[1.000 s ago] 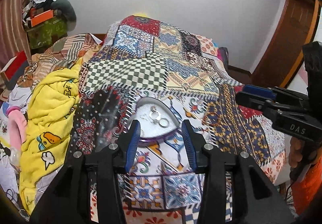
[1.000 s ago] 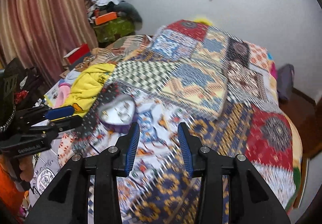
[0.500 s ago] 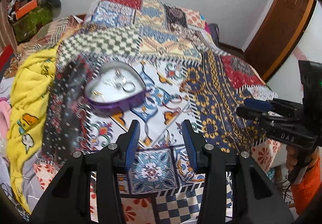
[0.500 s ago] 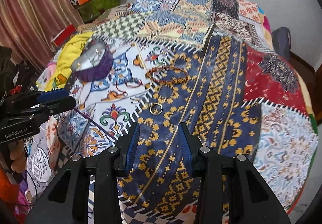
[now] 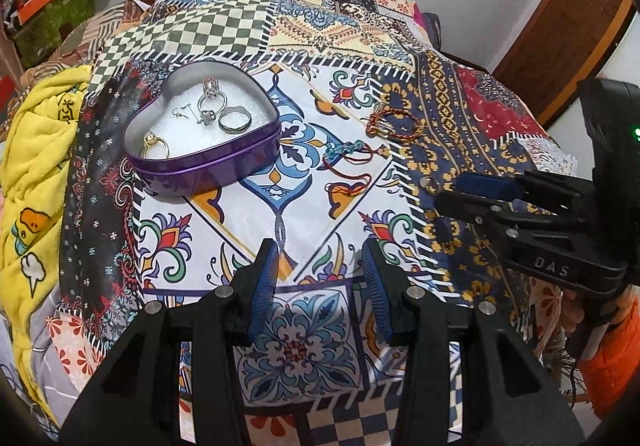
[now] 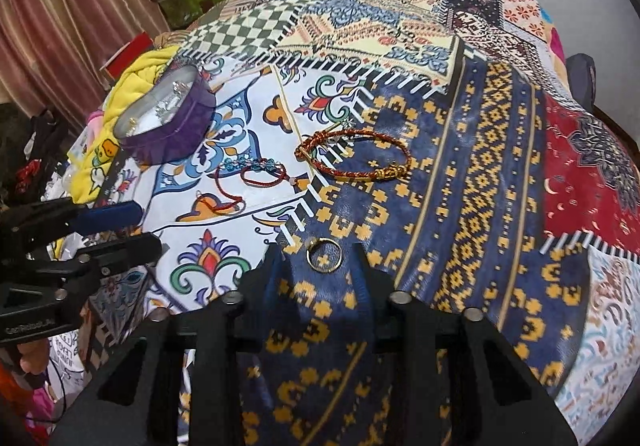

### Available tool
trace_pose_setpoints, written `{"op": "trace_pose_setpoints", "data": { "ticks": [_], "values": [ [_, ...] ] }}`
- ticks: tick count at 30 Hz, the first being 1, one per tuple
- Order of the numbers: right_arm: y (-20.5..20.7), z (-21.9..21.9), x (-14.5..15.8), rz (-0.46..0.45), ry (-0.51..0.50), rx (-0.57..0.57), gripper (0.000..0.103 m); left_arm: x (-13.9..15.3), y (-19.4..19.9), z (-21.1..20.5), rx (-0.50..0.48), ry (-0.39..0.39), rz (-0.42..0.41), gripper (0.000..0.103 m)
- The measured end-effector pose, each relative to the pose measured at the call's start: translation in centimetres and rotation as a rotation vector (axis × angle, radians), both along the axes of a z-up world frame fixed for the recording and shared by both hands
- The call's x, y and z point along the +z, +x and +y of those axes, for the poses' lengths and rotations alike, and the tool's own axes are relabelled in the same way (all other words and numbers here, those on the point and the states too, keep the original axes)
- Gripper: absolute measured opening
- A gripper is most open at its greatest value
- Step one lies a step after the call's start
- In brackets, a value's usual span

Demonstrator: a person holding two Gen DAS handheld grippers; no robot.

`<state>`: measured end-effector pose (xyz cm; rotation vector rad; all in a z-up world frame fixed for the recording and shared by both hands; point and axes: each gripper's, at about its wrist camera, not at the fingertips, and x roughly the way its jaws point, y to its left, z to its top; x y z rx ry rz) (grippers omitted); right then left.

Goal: Organize jewelry

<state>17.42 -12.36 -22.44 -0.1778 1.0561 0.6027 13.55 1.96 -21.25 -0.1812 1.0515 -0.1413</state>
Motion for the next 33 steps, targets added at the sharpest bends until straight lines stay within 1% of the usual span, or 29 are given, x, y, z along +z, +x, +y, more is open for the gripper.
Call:
{"op": "trace_pose_setpoints", "data": {
  "ticks": [3, 8, 12, 17, 22, 26, 28, 30, 33],
  "values": [
    [-0.3, 0.1, -0.3, -0.027, -0.015, -0.002, 0.019, -0.3, 0.5, 0.2, 0.000, -0.005, -0.001, 0.042],
    [-0.4, 0.1, -0.2, -0.044, -0.010, 0.003, 0.019, -0.3, 1.4, 0.1, -0.013, -0.005, -0.012, 0.042],
    [-0.3, 0.0, 0.0, -0.048, -0.004, 0.006, 0.019, -0.5, 2.3, -0.3, -0.027, 0.011, -0.018, 0.042],
    [0.0, -1.1, 0.7, -0.052, 0.036, -0.018, 0.019, -0.4, 3.4, -1.0, -0.042, 0.025, -0.027, 0.042],
    [0.3, -2.4, 1.6, -0.064, 0.069, -0.041, 0.019, -0.5, 4.8, -1.5, -0.039, 0.011, -0.018, 0.042],
    [0.4, -3.3, 1.7, -0.068, 0.079, -0.053, 0.019, -1.0, 6.2, -2.2, -0.029, 0.032, -0.014, 0.042],
    [0.5, -3.6, 1.7, -0.067, 0.083, -0.060, 0.019, -1.1, 6.5, -2.5, -0.029, 0.048, -0.025, 0.035],
    [0.5, -4.0, 1.7, -0.066, 0.091, -0.069, 0.019, -1.2, 6.9, -2.9, -0.025, 0.075, -0.036, 0.030],
    [0.7, -4.6, 1.6, -0.061, 0.103, -0.082, 0.019, -1.5, 7.5, -3.0, -0.013, 0.080, -0.041, 0.024]
  ]
}}
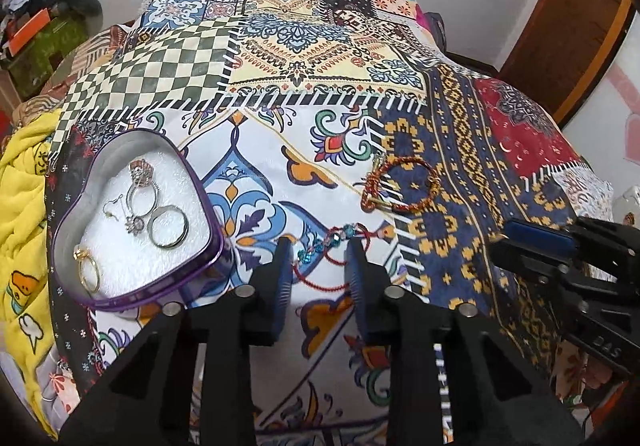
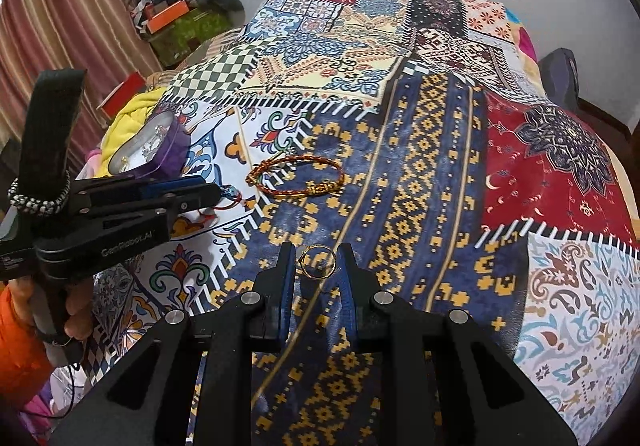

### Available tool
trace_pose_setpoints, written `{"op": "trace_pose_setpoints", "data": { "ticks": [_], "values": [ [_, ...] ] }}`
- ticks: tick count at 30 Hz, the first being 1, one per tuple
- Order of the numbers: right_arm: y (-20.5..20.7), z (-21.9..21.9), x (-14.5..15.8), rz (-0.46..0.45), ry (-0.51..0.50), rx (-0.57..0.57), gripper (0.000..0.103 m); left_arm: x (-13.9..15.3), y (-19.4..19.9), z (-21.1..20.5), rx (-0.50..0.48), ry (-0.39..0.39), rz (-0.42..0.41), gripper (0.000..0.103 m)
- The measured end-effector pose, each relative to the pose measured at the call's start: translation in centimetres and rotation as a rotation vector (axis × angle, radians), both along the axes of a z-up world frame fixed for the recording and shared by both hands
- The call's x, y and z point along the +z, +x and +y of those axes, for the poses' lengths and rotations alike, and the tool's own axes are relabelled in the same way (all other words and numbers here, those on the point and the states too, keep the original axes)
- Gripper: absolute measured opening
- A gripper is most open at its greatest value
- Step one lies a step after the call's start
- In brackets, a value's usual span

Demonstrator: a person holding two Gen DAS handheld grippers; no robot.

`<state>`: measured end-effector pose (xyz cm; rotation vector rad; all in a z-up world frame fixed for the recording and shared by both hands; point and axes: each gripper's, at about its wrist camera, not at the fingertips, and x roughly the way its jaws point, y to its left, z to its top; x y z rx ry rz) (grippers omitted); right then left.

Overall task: Organize jewelry
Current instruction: 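Close the right tool on the gold ring and lift it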

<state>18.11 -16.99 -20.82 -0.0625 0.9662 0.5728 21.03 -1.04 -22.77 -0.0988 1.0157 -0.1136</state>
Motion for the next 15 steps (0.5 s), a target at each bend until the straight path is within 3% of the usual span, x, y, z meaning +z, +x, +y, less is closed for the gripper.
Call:
{"op": "trace_pose_setpoints", "data": {
  "ticks": [6, 15],
  "values": [
    [-0.1, -0.6, 0.4, -0.006, 0.011, -0.008, 0.019, -0.2, 0.7, -0.4, -0.008, 0.026, 0.003, 0.005],
    [-0.8, -0.6, 2.4, -0.050, 0.019, -0.010, 0.019, 1.6, -1.4, -0.8, -0.015, -0.004, -0.026, 0.005]
  ]
}}
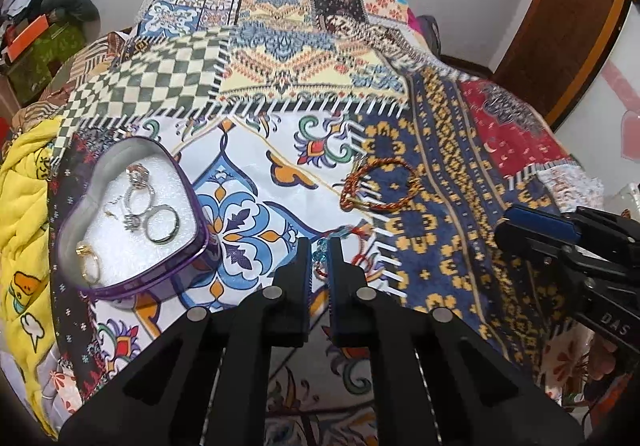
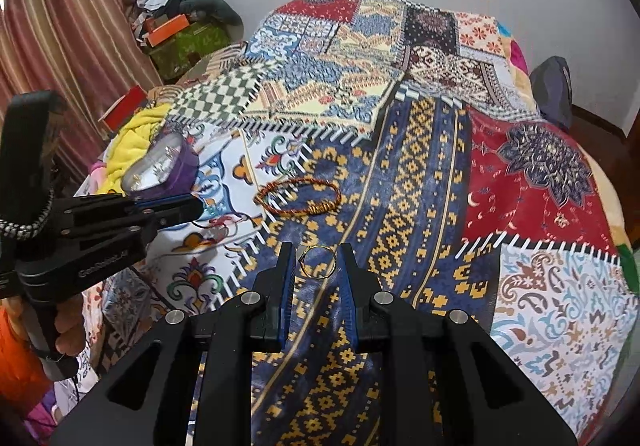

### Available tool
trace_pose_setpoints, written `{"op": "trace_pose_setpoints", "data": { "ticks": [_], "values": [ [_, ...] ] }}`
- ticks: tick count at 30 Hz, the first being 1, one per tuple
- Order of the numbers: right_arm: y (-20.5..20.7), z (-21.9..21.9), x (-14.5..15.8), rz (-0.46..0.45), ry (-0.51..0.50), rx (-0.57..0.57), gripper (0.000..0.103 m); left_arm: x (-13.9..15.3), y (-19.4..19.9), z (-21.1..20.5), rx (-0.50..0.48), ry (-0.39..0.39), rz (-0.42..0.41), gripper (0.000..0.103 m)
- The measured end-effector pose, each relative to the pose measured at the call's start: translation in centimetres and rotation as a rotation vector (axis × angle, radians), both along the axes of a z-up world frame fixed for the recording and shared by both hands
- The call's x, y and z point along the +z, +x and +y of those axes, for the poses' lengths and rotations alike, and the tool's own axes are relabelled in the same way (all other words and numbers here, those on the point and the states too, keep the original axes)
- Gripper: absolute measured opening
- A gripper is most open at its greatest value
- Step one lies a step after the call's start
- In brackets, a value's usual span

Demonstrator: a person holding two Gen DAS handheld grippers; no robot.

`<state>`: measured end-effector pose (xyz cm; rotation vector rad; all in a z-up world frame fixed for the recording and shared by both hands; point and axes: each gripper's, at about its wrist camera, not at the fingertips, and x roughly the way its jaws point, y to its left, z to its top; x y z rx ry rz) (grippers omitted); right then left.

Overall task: Organize jewelry
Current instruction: 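Close the right tool on the gold ring and lift it, then carry the gold ring with the right tool over the heart tin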

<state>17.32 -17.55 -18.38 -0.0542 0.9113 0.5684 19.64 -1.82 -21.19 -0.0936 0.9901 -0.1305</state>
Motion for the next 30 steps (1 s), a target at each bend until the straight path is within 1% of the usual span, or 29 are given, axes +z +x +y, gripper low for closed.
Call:
{"op": "trace_pose_setpoints", "data": {
  "ticks": [11, 18, 24, 30],
  "values": [
    [-1.4, 2.3, 3.6, -0.082, 0.011, 0.028, 0.019, 6.1, -3.3, 1.6, 0.016, -0.030, -0.137, 0.005],
    [-1.9, 4.5, 5.3, -0.122, 0.026, 0.065, 0.019, 9.4, -5.1, 3.7, 0.055, -0.039, -0.224, 0.005],
    [-1.7, 7.1, 5.8, -0.133, 0.042, 0.112, 0.019, 11.3, -6.1, 6.7, 0.109, -0.042, -0.281, 0.005],
    [-1.4, 10.1, 5.7, -0.135, 0.051, 0.171, 0.019, 11.8, -6.4, 9.6, 0.168, -0.035, -0.311, 0.005]
  ]
}}
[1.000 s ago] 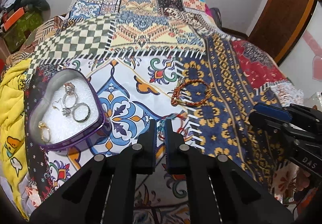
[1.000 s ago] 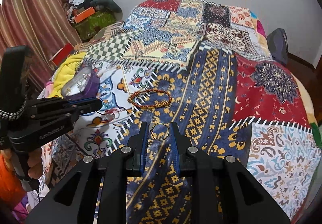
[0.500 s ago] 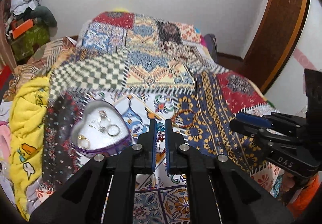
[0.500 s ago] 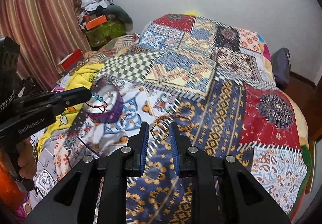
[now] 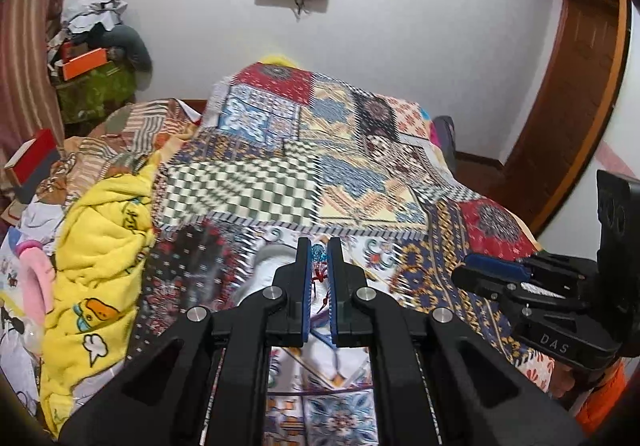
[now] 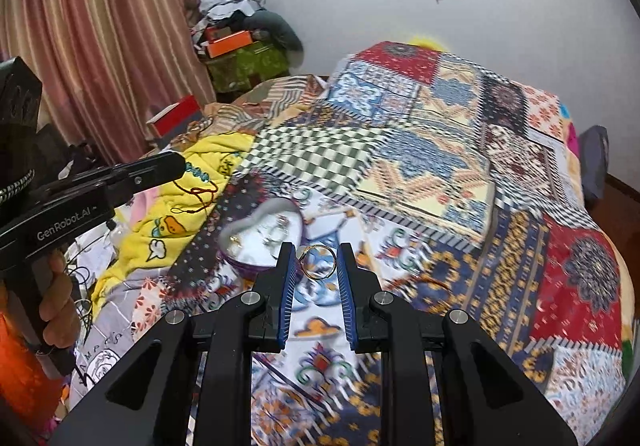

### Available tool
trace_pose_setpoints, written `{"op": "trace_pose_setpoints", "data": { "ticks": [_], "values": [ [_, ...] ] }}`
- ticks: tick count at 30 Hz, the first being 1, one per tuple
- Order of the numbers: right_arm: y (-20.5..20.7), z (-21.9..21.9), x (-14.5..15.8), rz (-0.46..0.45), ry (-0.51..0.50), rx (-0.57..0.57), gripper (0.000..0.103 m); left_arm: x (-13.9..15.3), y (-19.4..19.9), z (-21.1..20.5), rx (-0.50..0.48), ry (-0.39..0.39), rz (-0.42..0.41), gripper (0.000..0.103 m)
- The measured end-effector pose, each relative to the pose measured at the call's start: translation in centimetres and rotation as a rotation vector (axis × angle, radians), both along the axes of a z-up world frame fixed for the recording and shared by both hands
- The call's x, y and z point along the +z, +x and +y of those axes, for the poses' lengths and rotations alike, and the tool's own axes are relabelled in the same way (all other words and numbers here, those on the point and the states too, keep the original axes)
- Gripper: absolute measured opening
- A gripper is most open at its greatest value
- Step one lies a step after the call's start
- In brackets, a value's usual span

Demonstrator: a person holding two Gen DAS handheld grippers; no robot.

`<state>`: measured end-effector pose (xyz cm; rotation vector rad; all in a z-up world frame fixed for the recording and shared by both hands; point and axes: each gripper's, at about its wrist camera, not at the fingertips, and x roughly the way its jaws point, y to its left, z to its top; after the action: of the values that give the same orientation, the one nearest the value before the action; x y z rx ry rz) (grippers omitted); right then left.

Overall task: Organize jewelry
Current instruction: 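Carry the gold ring with the right tool over the heart tin, then open the right tool to release the gold ring onto the foam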

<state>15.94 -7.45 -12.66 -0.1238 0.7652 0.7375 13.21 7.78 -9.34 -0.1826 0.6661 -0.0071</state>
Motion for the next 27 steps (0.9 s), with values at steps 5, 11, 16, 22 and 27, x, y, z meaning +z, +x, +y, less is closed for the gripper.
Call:
{"op": "trace_pose_setpoints", "data": {
  "ticks": [5, 11, 16, 22, 27],
  "values": [
    [0.4, 2.6, -0.7, 0.002, -0.007, 0.054, 0.019, -0.3, 0.0, 2.0, 0.037, 0.000, -0.007, 0.005],
    [1.1, 4.9, -2.2, 0.017, -0.047, 0.105, 0.019, -1.6, 0.6, 3.3, 0.052, -0.011, 0.010, 0.005],
    [1.9, 6.5, -3.8, 0.034, -0.092, 0.132, 0.019, -2.9, 1.5, 3.8, 0.037, -0.032, 0.030, 0.005],
    [2.8, 7.7, -5.1, 0.059, -0.122, 0.145, 0.019, -4.5, 2.6, 3.6, -0.010, -0.051, 0.053, 0.005],
    [2.9, 8.4, -5.9, 0.077, -0.145, 0.170, 0.019, -5.8, 3.8, 3.4, -0.041, -0.053, 0.084, 0.005]
  ]
}}
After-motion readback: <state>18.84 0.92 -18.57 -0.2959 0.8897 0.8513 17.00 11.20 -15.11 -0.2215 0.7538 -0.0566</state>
